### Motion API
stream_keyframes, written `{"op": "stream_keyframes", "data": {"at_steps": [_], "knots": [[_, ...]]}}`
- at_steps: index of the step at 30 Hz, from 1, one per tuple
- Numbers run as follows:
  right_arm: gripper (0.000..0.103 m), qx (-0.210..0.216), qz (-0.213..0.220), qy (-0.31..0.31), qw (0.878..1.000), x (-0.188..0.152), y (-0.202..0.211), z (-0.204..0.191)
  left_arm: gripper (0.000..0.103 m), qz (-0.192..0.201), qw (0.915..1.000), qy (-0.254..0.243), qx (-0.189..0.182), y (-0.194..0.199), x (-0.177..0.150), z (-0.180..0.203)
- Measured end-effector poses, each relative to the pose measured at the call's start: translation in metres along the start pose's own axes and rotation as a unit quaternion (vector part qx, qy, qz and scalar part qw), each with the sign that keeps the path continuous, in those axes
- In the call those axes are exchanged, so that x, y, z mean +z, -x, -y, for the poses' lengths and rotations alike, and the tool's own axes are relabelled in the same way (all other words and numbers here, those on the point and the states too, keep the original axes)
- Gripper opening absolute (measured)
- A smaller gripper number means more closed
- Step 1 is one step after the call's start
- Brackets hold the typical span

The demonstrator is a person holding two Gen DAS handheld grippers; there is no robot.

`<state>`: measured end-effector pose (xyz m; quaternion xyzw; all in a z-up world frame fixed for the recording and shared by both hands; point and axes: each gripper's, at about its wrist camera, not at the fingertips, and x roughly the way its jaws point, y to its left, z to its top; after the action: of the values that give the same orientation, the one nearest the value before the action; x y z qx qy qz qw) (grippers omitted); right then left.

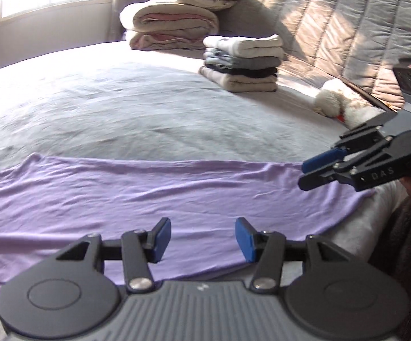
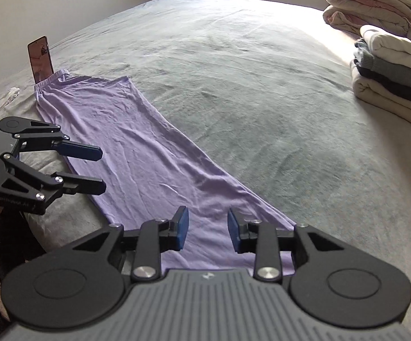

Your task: Fold clothes

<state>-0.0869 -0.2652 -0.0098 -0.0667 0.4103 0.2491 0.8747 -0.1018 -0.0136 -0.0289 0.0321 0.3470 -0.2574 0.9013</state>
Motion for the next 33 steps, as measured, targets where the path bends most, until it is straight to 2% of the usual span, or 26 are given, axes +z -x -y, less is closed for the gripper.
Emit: {"op": "stream_keyframes", "data": {"at_steps": [3, 6, 8, 11, 17, 19, 21, 24, 25, 27, 31, 33], "knots": [[0.035, 0.016, 0.012, 0.014, 1.000, 0.013, -0.016, -0.027, 0.051, 0.005, 0.9973, 0.045, 0.058, 0.012, -0.006, -0.038], [0.035, 0.032, 0.028, 0.021, 0.999, 0.027, -0.034, -0.056, 0.051, 0.017, 0.9890, 0.102, 0.105, 0.026, -0.013, -0.078], [0.035, 0.042, 0.046, 0.017, 0.998, 0.037, -0.047, -0.077, 0.051, 0.026, 0.9788, 0.152, 0.135, 0.036, -0.017, -0.108], [0.035, 0.055, 0.073, 0.026, 0.996, 0.051, -0.061, -0.110, 0.051, 0.038, 0.9547, 0.241, 0.171, 0.051, -0.025, -0.151], [0.033, 0.095, 0.093, 0.062, 0.989, 0.075, -0.089, -0.166, 0.046, 0.075, 0.9151, 0.336, 0.211, 0.077, -0.048, -0.203], [0.028, 0.107, 0.090, 0.072, 0.988, 0.080, -0.100, -0.179, 0.045, 0.090, 0.9040, 0.355, 0.221, 0.085, -0.054, -0.211], [0.027, 0.117, 0.085, 0.079, 0.986, 0.083, -0.111, -0.190, 0.045, 0.099, 0.8969, 0.364, 0.231, 0.091, -0.057, -0.216], [0.026, 0.125, 0.082, 0.086, 0.985, 0.086, -0.120, -0.198, 0.042, 0.113, 0.8826, 0.392, 0.233, 0.093, -0.063, -0.229], [0.021, 0.127, 0.080, 0.089, 0.985, 0.087, -0.123, -0.201, 0.037, 0.119, 0.8768, 0.404, 0.233, 0.093, -0.065, -0.233], [0.015, 0.132, 0.078, 0.094, 0.984, 0.089, -0.129, -0.207, 0.033, 0.134, 0.8650, 0.423, 0.234, 0.099, -0.069, -0.237], [0.012, 0.143, 0.073, 0.104, 0.982, 0.093, -0.141, -0.218, 0.027, 0.165, 0.8398, 0.460, 0.236, 0.110, -0.076, -0.246], [0.012, 0.148, 0.070, 0.109, 0.980, 0.095, -0.148, -0.224, 0.027, 0.178, 0.8331, 0.466, 0.239, 0.115, -0.077, -0.248]]}}
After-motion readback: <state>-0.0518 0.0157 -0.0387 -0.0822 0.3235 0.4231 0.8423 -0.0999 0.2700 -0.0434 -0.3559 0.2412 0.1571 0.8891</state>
